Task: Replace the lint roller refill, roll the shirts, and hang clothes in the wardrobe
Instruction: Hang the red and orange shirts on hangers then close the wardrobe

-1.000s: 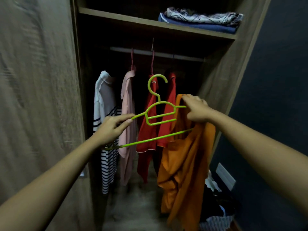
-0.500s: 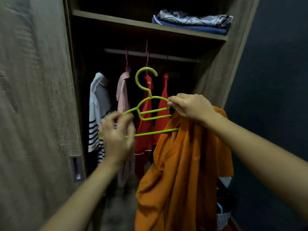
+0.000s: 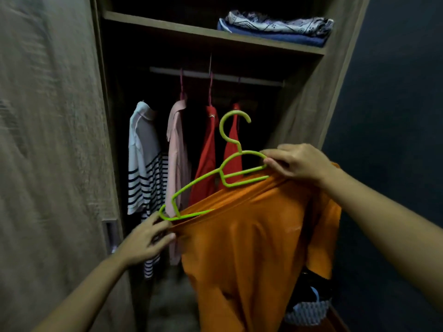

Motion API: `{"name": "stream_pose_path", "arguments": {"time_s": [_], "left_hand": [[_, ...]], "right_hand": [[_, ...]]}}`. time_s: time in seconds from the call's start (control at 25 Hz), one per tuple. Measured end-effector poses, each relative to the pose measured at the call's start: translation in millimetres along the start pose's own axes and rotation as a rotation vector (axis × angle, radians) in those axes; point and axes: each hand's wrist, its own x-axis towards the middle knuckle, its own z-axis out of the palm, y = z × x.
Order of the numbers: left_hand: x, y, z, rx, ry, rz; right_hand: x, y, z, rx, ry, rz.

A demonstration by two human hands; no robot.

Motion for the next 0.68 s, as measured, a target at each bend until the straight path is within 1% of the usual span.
{"name": "stream_pose_path", "arguments": {"time_s": [0.08,0.2,0.28,0.36,0.44,0.52,0.6,0.68], "left_hand": [[8,-7,-19,0.021,-0.054,0.019],[19,-10,-41,0.017,-0.081,0.100],[17,-17,-53,0.068,-0.101,0.133],[20,-13,-59,0.107,-0.076,0.130],[32,8,-60,0.077,-0.039,0.131],[45,30,-54,0.016,0.007,0.104],[51,40,-55,-0.033,0.081,0.028],[51,37,-68,-0.084,0.137,-0.035]], "right_hand": [[-11,-1,12,0.063,0.004,-0.003],[-20,6,15,0.128,0.044,-0.002],[-29,12,18,0.113,-0.015,-0.043],[-37,6,29,0.103,-0.098,-0.054],[-36,-17,41,0.185,-0.109,0.070],[-27,-40,49,0.319,-0.093,0.201],[-19,-54,51,0.447,-0.113,0.304],[-14,-54,44,0.589,-0.151,0.460]]}}
